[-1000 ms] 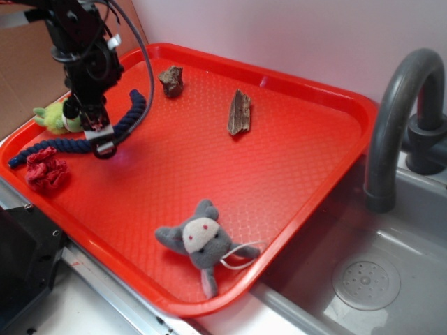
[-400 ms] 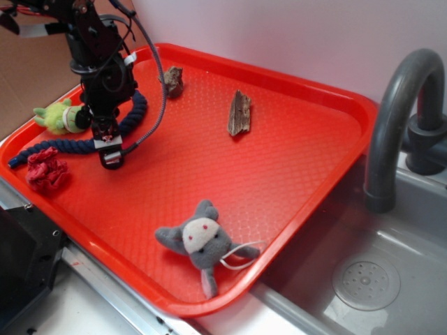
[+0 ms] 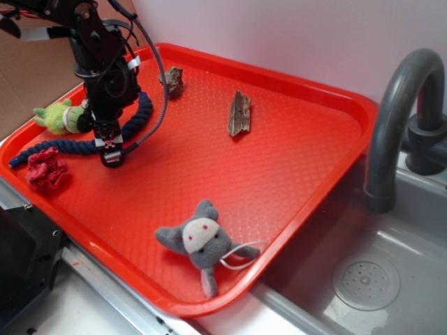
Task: Grab the blue rope.
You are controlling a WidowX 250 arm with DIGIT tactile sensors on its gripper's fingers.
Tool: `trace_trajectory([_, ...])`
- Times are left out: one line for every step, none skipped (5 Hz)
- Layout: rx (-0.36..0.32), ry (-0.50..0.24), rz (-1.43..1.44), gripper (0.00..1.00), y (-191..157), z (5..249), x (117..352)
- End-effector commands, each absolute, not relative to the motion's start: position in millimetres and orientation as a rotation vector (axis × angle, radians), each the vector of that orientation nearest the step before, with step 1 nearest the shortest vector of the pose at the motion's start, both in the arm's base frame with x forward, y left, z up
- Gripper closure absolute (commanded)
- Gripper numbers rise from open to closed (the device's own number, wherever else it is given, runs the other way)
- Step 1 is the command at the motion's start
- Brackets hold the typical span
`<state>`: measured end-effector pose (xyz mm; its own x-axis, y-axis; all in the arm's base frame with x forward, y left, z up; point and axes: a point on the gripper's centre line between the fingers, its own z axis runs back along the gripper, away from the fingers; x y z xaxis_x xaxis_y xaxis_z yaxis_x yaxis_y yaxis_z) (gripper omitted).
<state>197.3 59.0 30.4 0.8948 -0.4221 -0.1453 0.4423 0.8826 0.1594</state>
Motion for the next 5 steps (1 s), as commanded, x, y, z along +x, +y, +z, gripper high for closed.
trace_trajectory([0.170, 0.066, -0.423, 1.00, 64, 36, 207])
trace_trajectory([0.221, 0.052, -0.355, 1.00, 69, 78, 207])
trace_trajectory([0.221, -0.043, -0.264, 1.00, 65, 128, 204])
trace_trajectory([0.196, -0.138, -0.183, 1.00, 59, 178, 199])
trace_trajectory([0.126, -0.212, -0.143, 1.00, 39, 228, 194])
